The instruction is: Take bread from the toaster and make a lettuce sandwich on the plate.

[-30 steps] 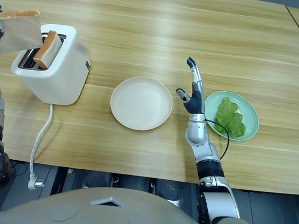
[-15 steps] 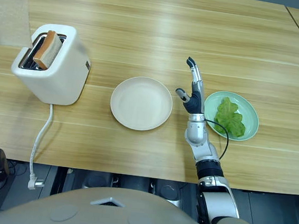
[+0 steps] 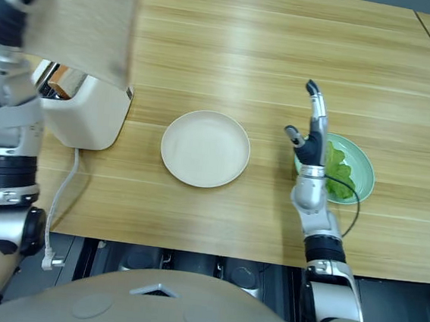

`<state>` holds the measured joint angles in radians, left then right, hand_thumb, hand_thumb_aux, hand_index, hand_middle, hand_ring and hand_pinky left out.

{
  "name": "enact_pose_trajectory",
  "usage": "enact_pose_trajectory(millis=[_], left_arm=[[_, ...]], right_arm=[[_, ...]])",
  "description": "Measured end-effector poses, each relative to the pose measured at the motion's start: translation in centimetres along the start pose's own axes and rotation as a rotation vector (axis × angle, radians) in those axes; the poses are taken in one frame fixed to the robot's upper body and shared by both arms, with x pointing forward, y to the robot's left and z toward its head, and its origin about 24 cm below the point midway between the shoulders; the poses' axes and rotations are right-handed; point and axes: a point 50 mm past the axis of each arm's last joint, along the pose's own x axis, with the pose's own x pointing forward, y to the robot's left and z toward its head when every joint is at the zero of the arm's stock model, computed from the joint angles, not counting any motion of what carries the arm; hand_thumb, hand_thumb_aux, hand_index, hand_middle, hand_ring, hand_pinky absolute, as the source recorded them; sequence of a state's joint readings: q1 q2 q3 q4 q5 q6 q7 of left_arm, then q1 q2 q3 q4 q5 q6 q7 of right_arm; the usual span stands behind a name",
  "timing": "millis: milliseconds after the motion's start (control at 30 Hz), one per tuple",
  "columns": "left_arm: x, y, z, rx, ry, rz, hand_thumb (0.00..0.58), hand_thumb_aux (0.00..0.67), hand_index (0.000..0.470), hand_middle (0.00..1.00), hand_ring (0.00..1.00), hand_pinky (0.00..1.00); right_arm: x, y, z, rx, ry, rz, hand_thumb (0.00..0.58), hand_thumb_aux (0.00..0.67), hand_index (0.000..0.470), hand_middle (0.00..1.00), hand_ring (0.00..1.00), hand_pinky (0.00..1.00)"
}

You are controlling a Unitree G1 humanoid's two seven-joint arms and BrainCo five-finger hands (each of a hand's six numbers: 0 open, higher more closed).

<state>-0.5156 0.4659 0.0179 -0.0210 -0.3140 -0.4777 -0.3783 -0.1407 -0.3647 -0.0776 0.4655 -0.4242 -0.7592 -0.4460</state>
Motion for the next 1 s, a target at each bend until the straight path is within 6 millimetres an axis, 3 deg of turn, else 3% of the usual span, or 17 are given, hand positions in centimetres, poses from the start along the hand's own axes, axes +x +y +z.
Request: enact_pose_trajectory(millis=[133, 233, 367, 500, 767, 933, 1000], left_arm=[[0.8, -4.4, -2.4, -0.078, 0.106, -0.228, 0.580, 0.670, 0.460, 1.00, 1.00, 1.00], [0.4, -7.2, -5.8, -0.091, 0.259, -0.393, 0.580, 0.670, 0.460, 1.00, 1.00, 1.00], [-0.7, -10.0, -9.3, -0.083, 0.428, -0.569, 0.580, 0.670, 0.460, 1.00, 1.00, 1.00], [-1.6, -11.9, -12.1, -0.060, 0.579, -0.698, 0.580, 0.670, 0.460, 1.00, 1.00, 1.00], [-3.1, -13.0, -14.7, -0.036, 0.744, -0.813, 0.580, 0.670, 0.460, 1.00, 1.00, 1.00], [-3.5, -12.9, -15.1, -0.021, 0.771, -0.843, 0.580, 0.670, 0.460, 1.00, 1.00, 1.00], [-3.4, -12.9, -15.0, -0.022, 0.762, -0.854, 0.580, 0.670, 0.460, 1.00, 1.00, 1.00]], right_arm=[[-0.2, -2.4, -1.0, -0.149, 0.030, -0.020, 0.000, 0.000, 0.000, 0.00, 0.00, 0.00], [-0.9, -3.9, -2.1, -0.335, 0.074, 0.001, 0.000, 0.000, 0.000, 0.00, 0.00, 0.00], [-1.9, -5.2, -3.9, -0.549, 0.144, 0.058, 0.000, 0.000, 0.000, 0.00, 0.00, 0.00], [-3.9, -5.2, -6.3, -0.716, 0.237, 0.169, 0.000, 0.000, 0.000, 0.00, 0.00, 0.00], [-8.1, -5.1, -9.1, -0.845, 0.371, 0.327, 0.000, 0.000, 0.000, 0.00, 0.00, 0.00], [-9.3, -4.9, -9.5, -0.863, 0.394, 0.365, 0.000, 0.000, 0.000, 0.00, 0.00, 0.00], [-9.6, -4.9, -9.6, -0.866, 0.397, 0.367, 0.027, 0.016, 0.011, 0.00, 0.00, 0.00]])
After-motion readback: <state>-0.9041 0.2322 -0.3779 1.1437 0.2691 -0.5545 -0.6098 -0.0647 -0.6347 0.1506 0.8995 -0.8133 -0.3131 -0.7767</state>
